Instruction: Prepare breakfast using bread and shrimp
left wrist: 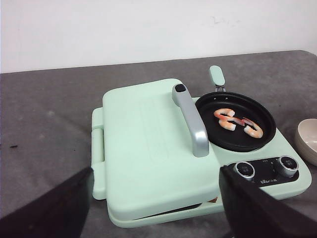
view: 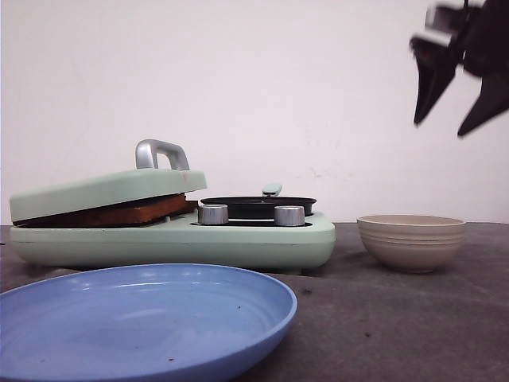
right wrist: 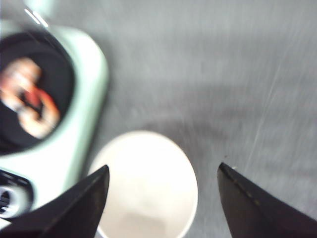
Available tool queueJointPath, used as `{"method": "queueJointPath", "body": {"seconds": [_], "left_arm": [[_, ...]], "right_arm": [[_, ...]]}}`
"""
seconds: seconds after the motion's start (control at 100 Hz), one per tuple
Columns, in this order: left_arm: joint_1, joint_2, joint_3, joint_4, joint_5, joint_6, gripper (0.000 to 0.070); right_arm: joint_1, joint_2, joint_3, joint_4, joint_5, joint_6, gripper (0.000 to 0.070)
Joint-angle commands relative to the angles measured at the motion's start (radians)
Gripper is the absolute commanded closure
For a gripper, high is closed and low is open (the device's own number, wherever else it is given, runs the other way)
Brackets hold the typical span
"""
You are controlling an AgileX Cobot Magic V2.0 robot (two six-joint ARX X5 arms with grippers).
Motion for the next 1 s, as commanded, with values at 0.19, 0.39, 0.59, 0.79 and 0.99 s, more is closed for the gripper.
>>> {"method": "queueJointPath", "body": {"seconds": [0.19,0.39,0.59,0.79,0.99], "left_arm": [[0.0,0.005,0.011,0.008,0.002,0.006,0.0271],[0.0,0.005,0.011,0.008,0.002,0.005,0.0271],[0.0,0.005,0.011,0.008,0.002,0.002,0.0271],[0.0,0.005,0.011,0.007,0.002,-0.001,0.0271],[0.0,0.005,0.011,0.008,0.002,-0.002,0.0271]], "right_arm": [[0.014,-0.106,0.016,0.014,-0.09,0.002,0.0273],[0.047,-0.187,0.016,0.017,-0.098,-0.006,0.0282],[0.087,-0.263,0.016,0.027,-0.114,-0.023,0.0292],[0.126,-0.325,0.016,0.026,-0.132,-0.034,0.0317],[0.175,-0.369,0.015,0.027,-0.152,-0.049,0.0503]]}}
